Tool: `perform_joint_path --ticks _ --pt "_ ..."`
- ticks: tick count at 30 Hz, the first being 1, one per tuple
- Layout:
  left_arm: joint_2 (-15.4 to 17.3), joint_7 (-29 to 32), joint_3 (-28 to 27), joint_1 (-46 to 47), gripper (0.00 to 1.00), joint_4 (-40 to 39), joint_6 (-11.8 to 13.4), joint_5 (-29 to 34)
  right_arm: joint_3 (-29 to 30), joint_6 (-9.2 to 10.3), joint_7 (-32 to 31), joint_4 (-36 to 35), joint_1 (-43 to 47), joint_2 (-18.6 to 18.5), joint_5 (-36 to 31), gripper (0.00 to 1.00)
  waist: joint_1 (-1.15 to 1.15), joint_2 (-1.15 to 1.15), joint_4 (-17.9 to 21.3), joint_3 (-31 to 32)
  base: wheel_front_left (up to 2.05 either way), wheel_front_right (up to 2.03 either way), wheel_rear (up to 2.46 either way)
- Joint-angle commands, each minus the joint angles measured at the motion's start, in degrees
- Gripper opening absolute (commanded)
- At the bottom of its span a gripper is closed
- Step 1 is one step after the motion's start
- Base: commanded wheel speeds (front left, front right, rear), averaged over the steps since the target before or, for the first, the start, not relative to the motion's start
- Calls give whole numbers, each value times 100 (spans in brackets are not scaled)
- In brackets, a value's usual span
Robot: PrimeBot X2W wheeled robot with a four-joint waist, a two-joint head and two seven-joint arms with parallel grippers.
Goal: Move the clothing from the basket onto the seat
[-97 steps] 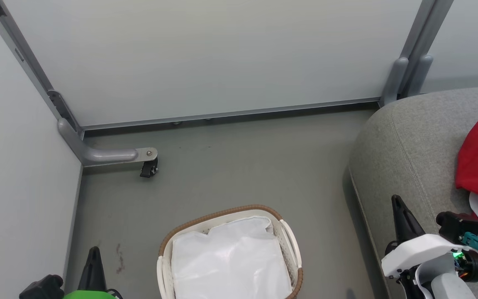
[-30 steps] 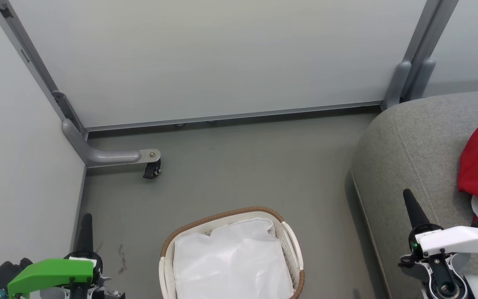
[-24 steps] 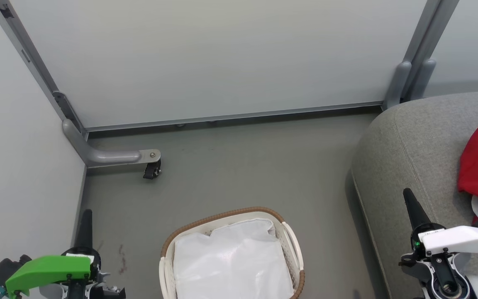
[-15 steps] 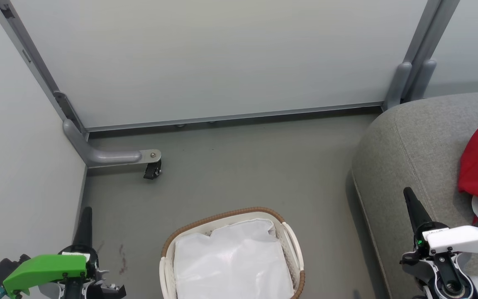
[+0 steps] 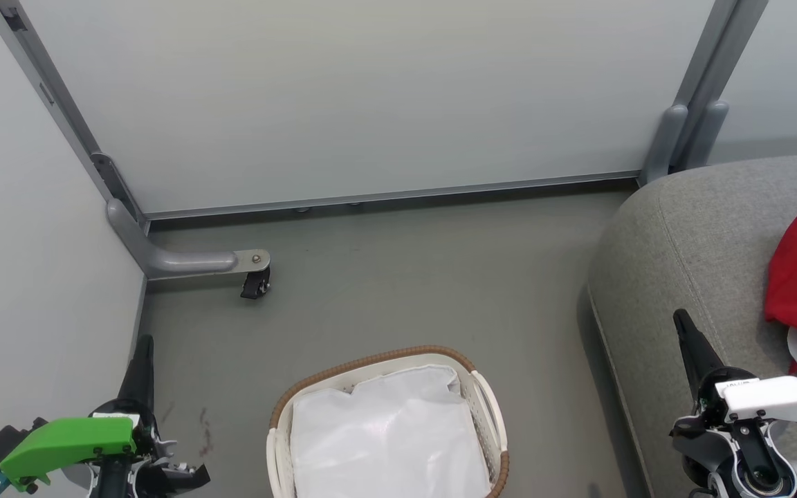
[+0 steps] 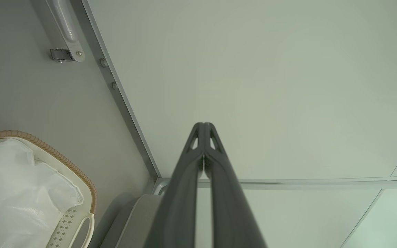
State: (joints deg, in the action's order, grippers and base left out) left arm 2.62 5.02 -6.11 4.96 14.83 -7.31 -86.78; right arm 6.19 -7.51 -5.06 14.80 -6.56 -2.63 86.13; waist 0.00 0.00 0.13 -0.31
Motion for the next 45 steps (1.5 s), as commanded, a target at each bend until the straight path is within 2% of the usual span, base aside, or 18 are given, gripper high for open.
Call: perform_joint_path --ticks 1,14,45 --pt "41 41 -32 127 0 -51 -28 -121 19 3 -40 -47 41 -37 129 0 0 0 -1 1 0 0 0" --pt "44 171 -55 174 0 -90 -27 -582 45 3 -171 -95 63 -41 643 0 0 0 -13 13 0 0 0" --pt "43 173 -51 158 0 -86 -27 -574 43 3 -168 -91 62 -42 638 0 0 0 -13 13 0 0 0"
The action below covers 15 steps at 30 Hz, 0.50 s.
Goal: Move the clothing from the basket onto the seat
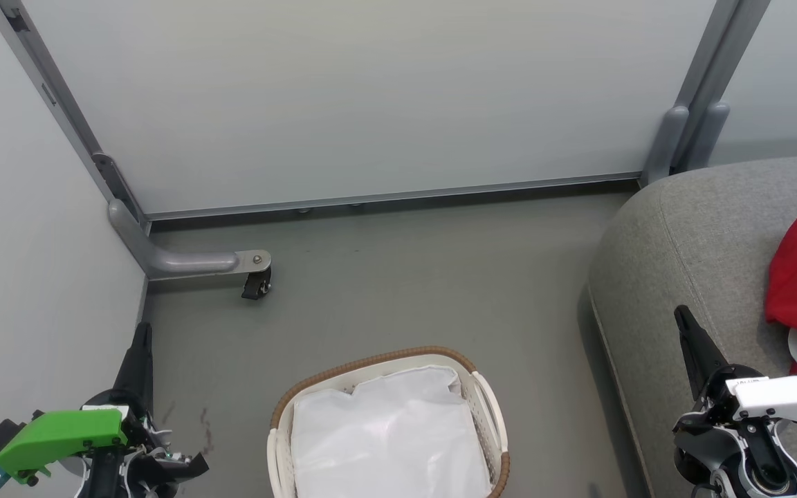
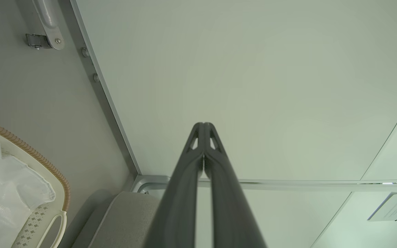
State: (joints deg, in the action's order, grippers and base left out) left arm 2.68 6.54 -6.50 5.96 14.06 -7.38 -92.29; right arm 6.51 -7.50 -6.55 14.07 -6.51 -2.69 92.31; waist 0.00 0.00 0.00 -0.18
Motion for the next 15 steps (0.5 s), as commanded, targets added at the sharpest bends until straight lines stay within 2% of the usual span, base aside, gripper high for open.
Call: perform_joint_path --ticks 1,15 --pt "38 20 -13 58 0 -9 -20 -22 11 2 -19 -17 58 -36 19 0 0 0 0 0 0 0 0" --pt "38 20 -12 58 0 -10 -21 -22 11 2 -18 -18 58 -36 19 0 0 0 0 0 0 0 0"
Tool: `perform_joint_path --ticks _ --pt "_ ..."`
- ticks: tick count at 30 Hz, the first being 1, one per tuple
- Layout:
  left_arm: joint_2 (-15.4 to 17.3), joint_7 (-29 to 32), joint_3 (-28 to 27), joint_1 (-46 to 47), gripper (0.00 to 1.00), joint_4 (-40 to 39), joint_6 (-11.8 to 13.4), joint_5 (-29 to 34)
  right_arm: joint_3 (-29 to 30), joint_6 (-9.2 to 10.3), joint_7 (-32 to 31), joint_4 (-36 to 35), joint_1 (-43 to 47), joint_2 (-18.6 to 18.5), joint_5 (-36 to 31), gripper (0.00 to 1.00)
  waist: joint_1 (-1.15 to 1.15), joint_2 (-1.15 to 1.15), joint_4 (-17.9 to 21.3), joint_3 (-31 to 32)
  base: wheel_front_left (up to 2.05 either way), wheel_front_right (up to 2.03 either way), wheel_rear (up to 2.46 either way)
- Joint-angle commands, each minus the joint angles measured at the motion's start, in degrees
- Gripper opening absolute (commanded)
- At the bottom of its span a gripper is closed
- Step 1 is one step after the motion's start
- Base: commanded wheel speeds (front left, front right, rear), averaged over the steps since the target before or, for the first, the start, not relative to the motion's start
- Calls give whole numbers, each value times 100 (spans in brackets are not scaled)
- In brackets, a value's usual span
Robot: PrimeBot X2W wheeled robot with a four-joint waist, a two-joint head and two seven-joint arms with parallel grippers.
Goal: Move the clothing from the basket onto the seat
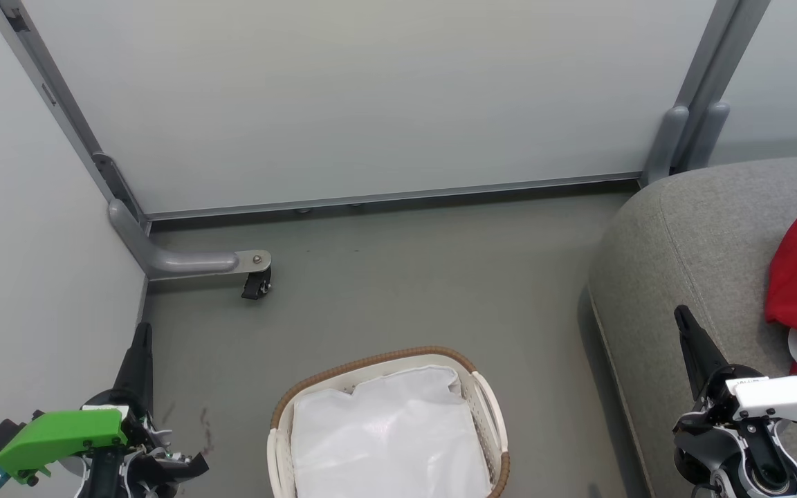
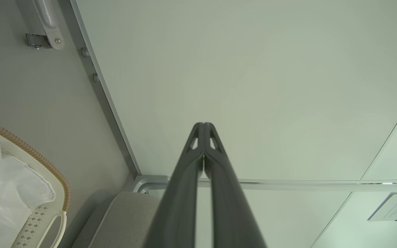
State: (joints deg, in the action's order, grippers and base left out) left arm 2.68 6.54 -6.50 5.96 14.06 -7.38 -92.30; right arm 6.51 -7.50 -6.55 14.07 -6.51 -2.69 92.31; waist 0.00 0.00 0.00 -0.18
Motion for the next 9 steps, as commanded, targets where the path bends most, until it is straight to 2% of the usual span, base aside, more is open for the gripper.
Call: perform_joint_path --ticks 1,9 --pt "38 20 -12 58 0 -10 -21 -21 11 2 -18 -18 58 -36 19 0 0 0 0 0 0 0 0" --pt "38 20 -12 58 0 -10 -21 -21 11 2 -18 -18 58 -36 20 0 0 0 0 0 0 0 0"
